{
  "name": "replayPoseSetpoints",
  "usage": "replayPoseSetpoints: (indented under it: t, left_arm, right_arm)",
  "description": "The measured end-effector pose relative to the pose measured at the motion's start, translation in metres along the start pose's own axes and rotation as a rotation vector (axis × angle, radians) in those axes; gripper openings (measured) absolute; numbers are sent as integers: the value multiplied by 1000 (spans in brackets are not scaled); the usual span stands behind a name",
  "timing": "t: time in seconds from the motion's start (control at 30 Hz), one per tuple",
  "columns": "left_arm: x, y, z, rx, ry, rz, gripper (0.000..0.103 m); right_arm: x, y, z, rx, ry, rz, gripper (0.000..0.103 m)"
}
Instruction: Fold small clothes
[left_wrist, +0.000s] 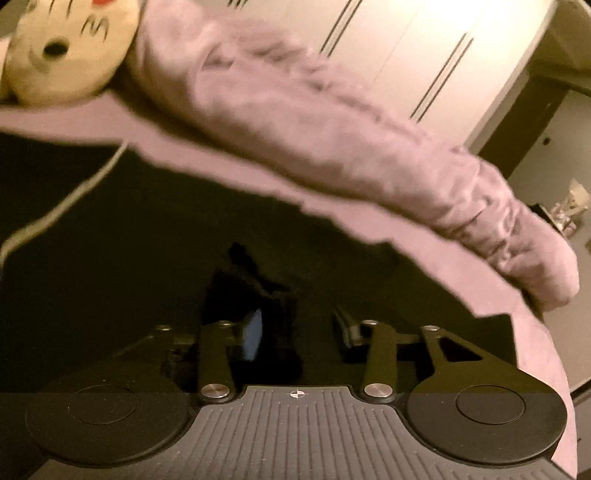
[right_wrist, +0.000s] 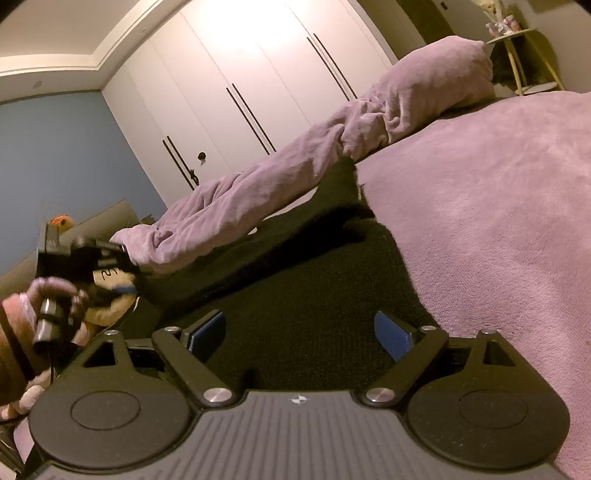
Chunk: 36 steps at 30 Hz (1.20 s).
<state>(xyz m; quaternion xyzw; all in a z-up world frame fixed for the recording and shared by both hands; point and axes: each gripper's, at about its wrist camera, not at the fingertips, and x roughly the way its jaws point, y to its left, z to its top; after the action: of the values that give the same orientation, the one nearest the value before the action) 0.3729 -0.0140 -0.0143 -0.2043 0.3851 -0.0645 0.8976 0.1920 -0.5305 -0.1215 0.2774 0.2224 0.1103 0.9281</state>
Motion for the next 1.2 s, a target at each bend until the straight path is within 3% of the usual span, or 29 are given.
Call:
replayPoseSetpoints:
  t: [0.1,0.23,0.3,0.37,0.43,0.5,0.6,0.63,0.67,0.77,0.83,0.97,1.03,1.2]
  left_arm:
    - [19,17,-5,-56,53,29,58]
    - [38,24,-8,-118,92,3,60]
    - [42,21,-6,-104,99,9,54]
    - [45,21,-5,-94,108,21,39]
    - [44,24,-4,-101,116,45,35]
    - [38,28,-2,-101,95,51,39]
    - [29,33,-3,-92,62,59,52]
    - [28,36,-3,-79,66,81,63]
    - [29,36,-3,-67,80,113,65]
    - [27,43,-6,-56,92,89,65]
    - [31,42,-7,-41,105,84,58]
    - [42,32,-8,5,127,100,24]
    - [42,29,-8,0,121,87,18]
    - [19,14,-1,87,10,81,16]
  right_arm:
    - [1,1,0,-11,3,-3,90]
    - [1,3,0,-20,5,-6,91]
    - [2,4,1,-24,7,-6,92]
    - [3,4,1,-30,9,-7,94]
    - [3,6,0,-36,10,-9,94]
    - [3,6,0,-36,10,-9,94]
    - [4,7,1,-38,10,-11,94]
    - [4,7,0,-40,11,-13,94]
    - [4,7,0,-42,12,-15,95]
    - [6,10,0,-57,18,-27,95]
    - [7,13,0,-72,22,-40,95]
    - [10,19,-1,-103,34,-67,96]
    - [11,21,-1,-117,40,-82,96]
    - [16,34,-1,-182,73,-149,96]
